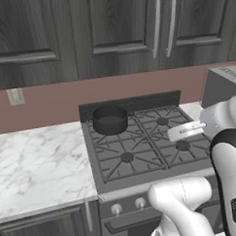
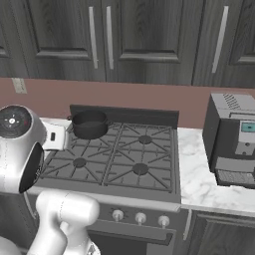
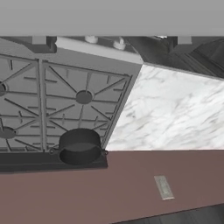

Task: Move the pot and pan from the stove into the sink.

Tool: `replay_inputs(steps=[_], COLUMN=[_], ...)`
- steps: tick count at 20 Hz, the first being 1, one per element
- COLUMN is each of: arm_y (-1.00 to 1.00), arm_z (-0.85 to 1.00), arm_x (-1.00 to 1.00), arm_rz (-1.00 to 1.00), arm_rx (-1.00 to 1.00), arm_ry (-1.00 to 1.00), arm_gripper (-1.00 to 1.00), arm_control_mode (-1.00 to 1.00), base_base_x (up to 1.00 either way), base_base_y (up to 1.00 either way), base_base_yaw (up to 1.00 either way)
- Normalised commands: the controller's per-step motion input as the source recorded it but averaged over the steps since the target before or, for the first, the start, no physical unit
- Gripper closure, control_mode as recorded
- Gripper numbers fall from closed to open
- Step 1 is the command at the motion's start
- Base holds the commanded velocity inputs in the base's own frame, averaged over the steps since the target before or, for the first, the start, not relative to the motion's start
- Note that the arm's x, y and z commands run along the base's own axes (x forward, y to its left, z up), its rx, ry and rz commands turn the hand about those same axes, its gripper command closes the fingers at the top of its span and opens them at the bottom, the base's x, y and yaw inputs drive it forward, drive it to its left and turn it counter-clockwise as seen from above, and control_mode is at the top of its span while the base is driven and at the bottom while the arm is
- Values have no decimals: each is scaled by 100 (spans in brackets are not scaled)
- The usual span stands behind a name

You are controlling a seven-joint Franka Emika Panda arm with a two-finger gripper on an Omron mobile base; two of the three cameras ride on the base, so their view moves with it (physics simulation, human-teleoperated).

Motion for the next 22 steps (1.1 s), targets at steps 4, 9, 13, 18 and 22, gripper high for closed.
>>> replay_inputs(steps=[4,9,13,18,22], arm_y=[7,4,1,0,0], arm_z=[-19,-14,-16,-21,-18], arm_x=[14,19,23,25,29], arm_rz=[0,0,-1,-3,-4], arm_rx=[0,0,0,4,9], arm_ry=[1,0,0,0,0], arm_gripper=[-100,-100,-100,-100,-100], arm_control_mode=[-100,-100,-100,-100,-100], base_base_x=[0,0,0,0,0], base_base_y=[0,0,0,0,0], base_base_yaw=[0,0,0,0,0])
